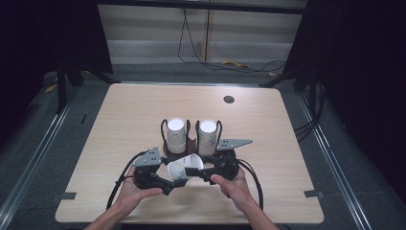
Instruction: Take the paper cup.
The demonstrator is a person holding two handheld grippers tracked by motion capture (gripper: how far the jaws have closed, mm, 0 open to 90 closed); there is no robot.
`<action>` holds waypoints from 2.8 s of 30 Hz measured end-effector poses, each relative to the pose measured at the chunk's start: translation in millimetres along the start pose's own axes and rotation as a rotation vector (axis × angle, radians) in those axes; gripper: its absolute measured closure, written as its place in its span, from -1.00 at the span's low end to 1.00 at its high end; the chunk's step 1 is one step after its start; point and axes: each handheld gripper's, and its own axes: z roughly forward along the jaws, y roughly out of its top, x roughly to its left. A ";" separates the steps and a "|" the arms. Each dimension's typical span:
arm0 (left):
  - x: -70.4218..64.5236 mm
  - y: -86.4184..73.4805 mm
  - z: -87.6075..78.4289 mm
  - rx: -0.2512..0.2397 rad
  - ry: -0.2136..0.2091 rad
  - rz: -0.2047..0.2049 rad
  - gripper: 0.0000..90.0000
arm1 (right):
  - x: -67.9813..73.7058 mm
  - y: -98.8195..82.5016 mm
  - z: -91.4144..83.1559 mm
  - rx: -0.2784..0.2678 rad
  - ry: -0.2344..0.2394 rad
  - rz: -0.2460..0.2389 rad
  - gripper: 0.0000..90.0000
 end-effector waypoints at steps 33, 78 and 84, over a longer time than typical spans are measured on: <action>-1.6 2.9 -1.0 -0.034 -0.018 0.026 -0.49 | -2.7 3.3 -5.1 -0.035 0.034 0.008 -0.19; 0.9 6.7 -11.7 0.065 -0.015 0.004 -0.38 | -3.0 3.0 -21.5 -0.005 -0.038 -0.020 -0.60; 1.2 9.0 -13.3 0.096 -0.016 -0.001 -0.38 | 2.0 1.2 -27.5 0.029 -0.062 -0.058 -0.61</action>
